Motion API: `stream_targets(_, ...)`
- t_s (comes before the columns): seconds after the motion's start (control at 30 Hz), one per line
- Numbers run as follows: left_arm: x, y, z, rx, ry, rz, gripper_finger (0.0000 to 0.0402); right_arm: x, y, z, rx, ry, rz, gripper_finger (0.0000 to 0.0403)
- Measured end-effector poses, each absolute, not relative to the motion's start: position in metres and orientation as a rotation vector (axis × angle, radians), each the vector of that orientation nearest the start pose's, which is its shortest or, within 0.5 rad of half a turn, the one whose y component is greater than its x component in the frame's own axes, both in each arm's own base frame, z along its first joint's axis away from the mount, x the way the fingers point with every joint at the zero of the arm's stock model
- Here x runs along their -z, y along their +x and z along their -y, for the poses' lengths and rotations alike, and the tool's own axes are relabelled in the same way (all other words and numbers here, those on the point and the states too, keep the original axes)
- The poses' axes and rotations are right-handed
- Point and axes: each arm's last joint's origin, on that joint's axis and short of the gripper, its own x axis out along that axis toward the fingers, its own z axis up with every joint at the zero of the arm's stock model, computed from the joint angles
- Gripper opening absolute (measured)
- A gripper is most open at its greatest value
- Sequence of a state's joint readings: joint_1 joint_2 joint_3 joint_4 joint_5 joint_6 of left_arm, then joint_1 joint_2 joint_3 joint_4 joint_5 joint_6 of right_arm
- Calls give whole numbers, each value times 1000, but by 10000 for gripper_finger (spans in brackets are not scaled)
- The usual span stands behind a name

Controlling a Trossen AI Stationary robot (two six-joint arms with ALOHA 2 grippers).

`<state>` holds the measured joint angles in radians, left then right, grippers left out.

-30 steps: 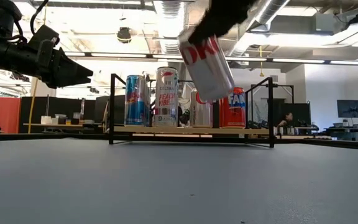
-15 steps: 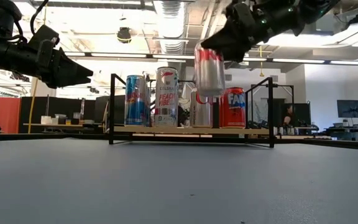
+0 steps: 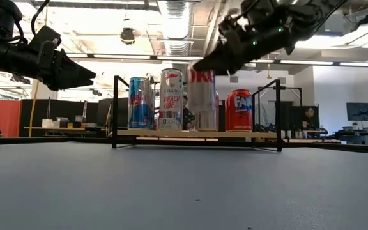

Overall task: Place canned beverage on shelf
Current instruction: Put the silver soda can onto the shelf aligned with the other silver soda cans

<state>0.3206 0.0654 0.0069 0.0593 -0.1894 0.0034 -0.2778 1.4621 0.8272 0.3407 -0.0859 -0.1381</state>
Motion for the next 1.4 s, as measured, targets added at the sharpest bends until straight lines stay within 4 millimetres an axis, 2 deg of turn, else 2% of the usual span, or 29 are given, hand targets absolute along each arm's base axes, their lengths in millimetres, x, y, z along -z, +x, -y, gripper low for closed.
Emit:
stream_targets(0.23,-166,94,-37,-510,3,0,327,-223,308,108,217,-30,-331,291)
stream_targets(0.53,-166,94,-37,-510,3,0,327,-211,309,123,256,5,-359,291)
stream_targets(0.83,-166,94,-37,-510,4,0,327,-211,309,123,265,38,-355,291)
stream_targets(1.07,-166,94,-37,-510,3,0,327,-218,312,110,243,16,-328,291)
stream_targets(1.2,-166,94,-37,-510,3,0,327,-222,311,105,265,4,-326,291)
stream_targets(1.4,-166,94,-37,-510,3,0,327,-219,310,106,340,0,-357,291)
